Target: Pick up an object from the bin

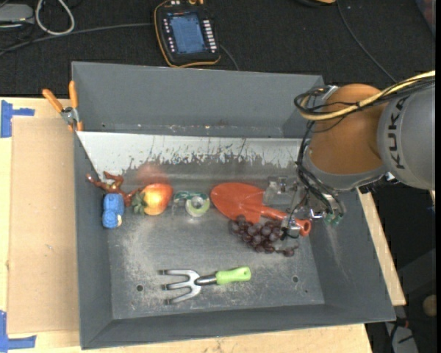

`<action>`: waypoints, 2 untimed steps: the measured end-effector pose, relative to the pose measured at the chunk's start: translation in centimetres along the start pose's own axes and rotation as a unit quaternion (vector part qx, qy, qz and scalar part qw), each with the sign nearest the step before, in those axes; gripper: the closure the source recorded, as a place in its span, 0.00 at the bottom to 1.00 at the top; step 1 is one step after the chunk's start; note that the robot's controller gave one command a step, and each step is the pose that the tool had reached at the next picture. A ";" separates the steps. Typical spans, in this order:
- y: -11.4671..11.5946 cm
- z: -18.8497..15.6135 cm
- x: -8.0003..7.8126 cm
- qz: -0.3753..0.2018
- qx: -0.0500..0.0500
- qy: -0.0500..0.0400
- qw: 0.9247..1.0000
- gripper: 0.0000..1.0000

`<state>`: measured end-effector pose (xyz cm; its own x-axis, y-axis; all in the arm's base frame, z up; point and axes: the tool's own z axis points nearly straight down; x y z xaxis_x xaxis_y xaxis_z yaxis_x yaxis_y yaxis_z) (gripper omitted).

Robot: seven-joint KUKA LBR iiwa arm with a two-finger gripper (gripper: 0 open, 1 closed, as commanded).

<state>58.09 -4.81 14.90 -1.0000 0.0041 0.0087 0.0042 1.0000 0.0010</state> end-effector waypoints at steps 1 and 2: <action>0.0 -0.5 -0.2 -0.001 0.000 -0.004 1.000 0.00; -1.0 8.1 -0.6 0.074 -0.002 0.000 0.997 0.00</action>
Offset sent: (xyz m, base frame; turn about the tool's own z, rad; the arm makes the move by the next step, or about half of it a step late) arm 0.0056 -0.0126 -0.0790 0.1509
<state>58.62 -5.84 6.77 -0.9883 0.1524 0.0080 0.1524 0.9883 0.0029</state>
